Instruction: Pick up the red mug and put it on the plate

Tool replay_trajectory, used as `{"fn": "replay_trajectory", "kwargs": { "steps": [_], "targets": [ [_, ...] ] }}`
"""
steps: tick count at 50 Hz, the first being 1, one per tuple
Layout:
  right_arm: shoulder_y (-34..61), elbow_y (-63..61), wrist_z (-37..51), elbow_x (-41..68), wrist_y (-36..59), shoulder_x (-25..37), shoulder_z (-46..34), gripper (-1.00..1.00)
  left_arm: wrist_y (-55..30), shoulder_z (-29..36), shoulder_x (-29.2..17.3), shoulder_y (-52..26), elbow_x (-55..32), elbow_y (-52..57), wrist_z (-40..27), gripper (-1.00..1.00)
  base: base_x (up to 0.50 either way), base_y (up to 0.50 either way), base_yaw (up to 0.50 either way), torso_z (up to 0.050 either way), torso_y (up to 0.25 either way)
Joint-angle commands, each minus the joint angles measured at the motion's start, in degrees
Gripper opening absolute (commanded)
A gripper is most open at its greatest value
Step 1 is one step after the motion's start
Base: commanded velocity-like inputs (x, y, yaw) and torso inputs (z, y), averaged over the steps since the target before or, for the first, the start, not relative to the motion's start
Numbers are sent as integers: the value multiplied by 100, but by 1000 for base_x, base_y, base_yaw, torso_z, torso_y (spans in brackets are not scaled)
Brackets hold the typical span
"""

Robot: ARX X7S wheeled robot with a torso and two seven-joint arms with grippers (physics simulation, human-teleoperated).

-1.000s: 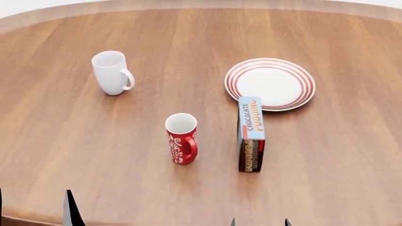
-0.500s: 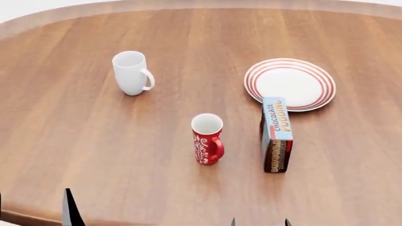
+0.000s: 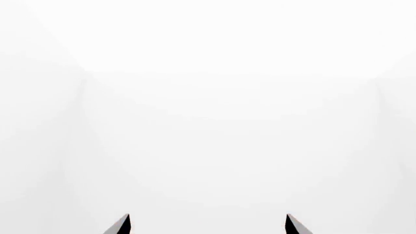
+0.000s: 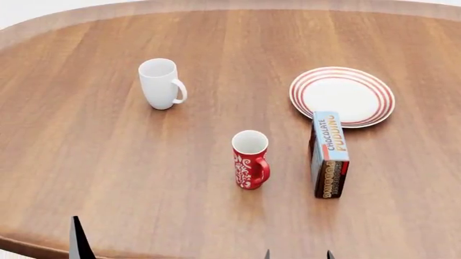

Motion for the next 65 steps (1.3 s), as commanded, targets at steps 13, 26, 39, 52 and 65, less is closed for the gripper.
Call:
{"fn": "replay_trajectory", "kwargs": {
  "steps": [13, 26, 39, 52, 65],
  "targets": [
    [22, 29, 66, 26, -18, 55, -75, 100, 0, -159, 104, 18, -14, 29, 199, 100, 35, 0, 0, 0, 0],
    [50, 51, 93, 46, 7, 84, -121, 100, 0, -155, 106, 18, -47, 32, 220, 100, 152, 0, 0, 0, 0],
    [55, 40, 148, 53, 42, 106, -164, 100, 0, -154, 107, 19, -54, 36, 225, 100, 176, 0, 0, 0, 0],
    [74, 60, 175, 64, 42, 133, -204, 100, 0, -155, 109, 20, -65, 46, 235, 100, 176, 0, 0, 0, 0],
    [87, 74, 202, 85, 43, 160, -236, 100, 0, -155, 109, 21, -70, 54, 239, 100, 176, 0, 0, 0, 0]
  ]
}}
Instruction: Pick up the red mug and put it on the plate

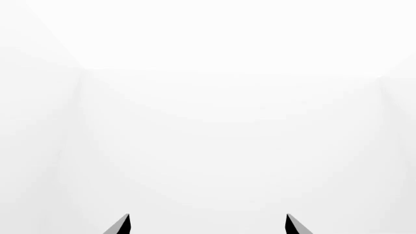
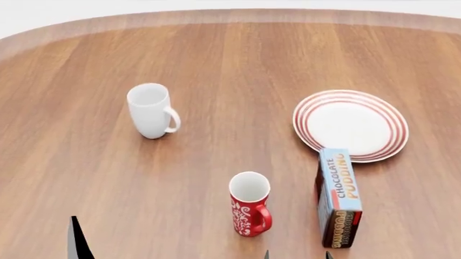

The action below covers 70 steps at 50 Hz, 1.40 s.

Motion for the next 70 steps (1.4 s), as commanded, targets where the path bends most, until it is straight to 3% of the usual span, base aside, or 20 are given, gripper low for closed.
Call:
{"fn": "replay_trajectory", "kwargs": {
  "steps": [1, 70],
  "targets": [
    [13, 21, 22, 20, -12, 22, -27, 100, 0, -2, 1, 1, 1, 7, 3, 100, 176, 0, 0, 0, 0],
    [66, 38, 167, 139, -26, 132, -173, 100, 0, 7, 5, 6, -73, 48, 51, 100, 177, 0, 0, 0, 0]
  ]
}}
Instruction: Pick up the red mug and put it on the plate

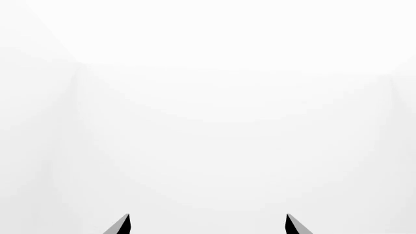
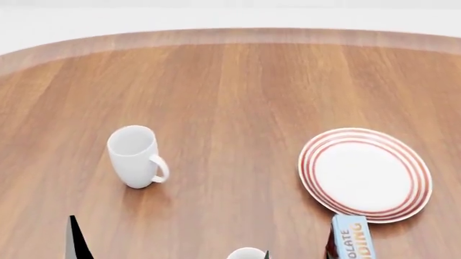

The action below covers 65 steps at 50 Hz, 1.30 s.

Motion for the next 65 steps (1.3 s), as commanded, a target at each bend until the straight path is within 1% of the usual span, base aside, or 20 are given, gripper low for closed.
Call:
{"fn": "replay_trajectory", "kwargs": {
  "steps": [1, 49, 60, 65],
  "targets": [
    [22, 40, 8, 26, -35, 14, -16, 100, 0, 1, 0, 1, -8, 5, 11, 100, 180, 0, 0, 0, 0],
    [12, 2, 119, 121, -79, 96, -112, 100, 0, -1, 2, 5, -18, 42, 6, 100, 176, 0, 0, 0, 0],
    [20, 13, 124, 142, -90, 116, -143, 100, 0, 3, 2, 5, -33, 36, -4, 100, 30, 0, 0, 0, 0],
    [-46, -102, 218, -21, -89, 163, -208, 100, 0, 8, 2, 2, -48, 11, -4, 100, 0, 0, 0, 0, 0]
  ]
}}
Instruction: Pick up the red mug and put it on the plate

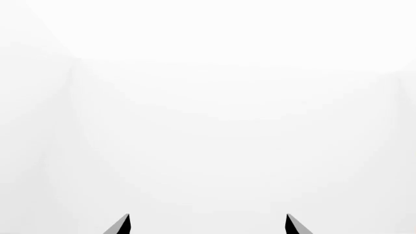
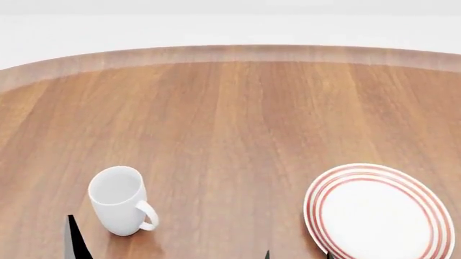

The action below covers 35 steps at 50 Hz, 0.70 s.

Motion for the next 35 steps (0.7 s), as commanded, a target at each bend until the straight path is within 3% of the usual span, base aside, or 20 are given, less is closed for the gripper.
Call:
{"fn": "replay_trajectory", "kwargs": {
  "steps": [1, 7, 15, 21, 35],
  "targets": [
    [-146, -267, 96, -99, 0, 81, -70, 100, 0, 9, 0, -1, -30, -23, -12, 100, 0, 0, 0, 0, 0],
    [-558, -1447, 328, -153, 552, 391, -88, 100, 0, 10, 0, -1, -37, -20, 2, 100, 0, 0, 0, 0, 0],
    [-1394, -2385, 502, -414, 586, 806, -144, 100, 0, 16, 0, -4, -60, -46, 58, 100, 0, 0, 0, 0, 0],
    [-2161, -3052, 621, -654, 301, 1089, -180, 100, 0, 24, 0, -7, -90, -62, 84, 100, 0, 0, 0, 0, 0],
    [-3266, -3162, 693, -1157, -814, 1359, -495, 100, 0, 22, 2, -1, -114, -14, 146, 100, 0, 0, 0, 0, 0]
  ]
}}
